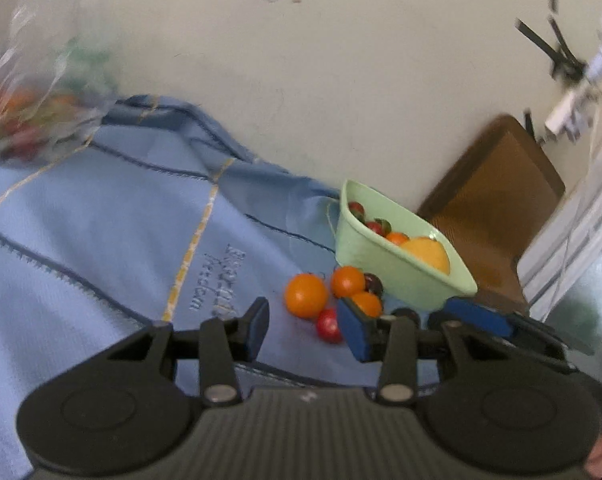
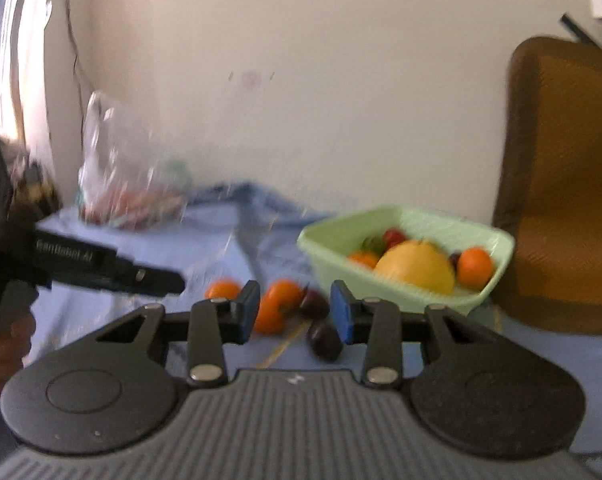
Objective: Organize fruits
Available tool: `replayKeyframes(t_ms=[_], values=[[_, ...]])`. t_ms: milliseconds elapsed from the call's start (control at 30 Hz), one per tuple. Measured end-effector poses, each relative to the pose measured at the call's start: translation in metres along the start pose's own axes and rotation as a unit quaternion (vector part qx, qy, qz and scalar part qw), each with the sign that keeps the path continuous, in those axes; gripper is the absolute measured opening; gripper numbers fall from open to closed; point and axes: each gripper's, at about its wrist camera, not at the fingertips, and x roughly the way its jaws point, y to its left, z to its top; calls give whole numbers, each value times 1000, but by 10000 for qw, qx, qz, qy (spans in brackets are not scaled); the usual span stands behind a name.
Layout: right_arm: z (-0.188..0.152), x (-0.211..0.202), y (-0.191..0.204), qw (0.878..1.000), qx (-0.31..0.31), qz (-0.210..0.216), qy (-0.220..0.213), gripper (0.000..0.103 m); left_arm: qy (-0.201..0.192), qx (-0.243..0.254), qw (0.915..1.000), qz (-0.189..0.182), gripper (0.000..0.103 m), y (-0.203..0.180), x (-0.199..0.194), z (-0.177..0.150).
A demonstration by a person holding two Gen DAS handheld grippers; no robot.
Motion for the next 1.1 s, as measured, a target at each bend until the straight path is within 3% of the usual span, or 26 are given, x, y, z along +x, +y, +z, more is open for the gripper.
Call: replayKeyframes(t_ms=[200, 533, 600, 667, 800, 900, 933, 1000, 1100], values=[[-3, 8, -6, 9997, 143, -68, 197, 43, -33, 1068, 9939, 272, 38, -32, 8, -8], [3, 23, 0, 9997, -81, -19, 238, 43, 293, 1069, 9934, 303, 37, -32, 27, -15], [8, 28, 1, 9997, -16, 63, 239, 42, 289, 1145, 9922, 392, 29, -36, 30, -15], [13, 34, 0, 9996, 48, 96, 265, 43, 315, 1146, 9923, 360, 30, -37, 33, -14], [14, 51, 0, 9977, 134, 260, 614, 43, 341, 1272, 9907, 353, 24, -42, 35, -16], [11, 58, -10, 9936, 560, 477, 856, 42, 329, 1278, 9906, 354, 23, -43, 35, -16], [10, 57, -12, 9931, 596, 524, 864, 41, 333, 1242, 9912, 326, 23, -41, 35, -16], [11, 57, -16, 9888, 819, 720, 1017, 27, 289, 1197, 9919, 300, 23, -40, 32, -16], [10, 49, -18, 9863, 1078, 759, 987, 27, 231, 1109, 9935, 103, 23, -40, 20, -21]])
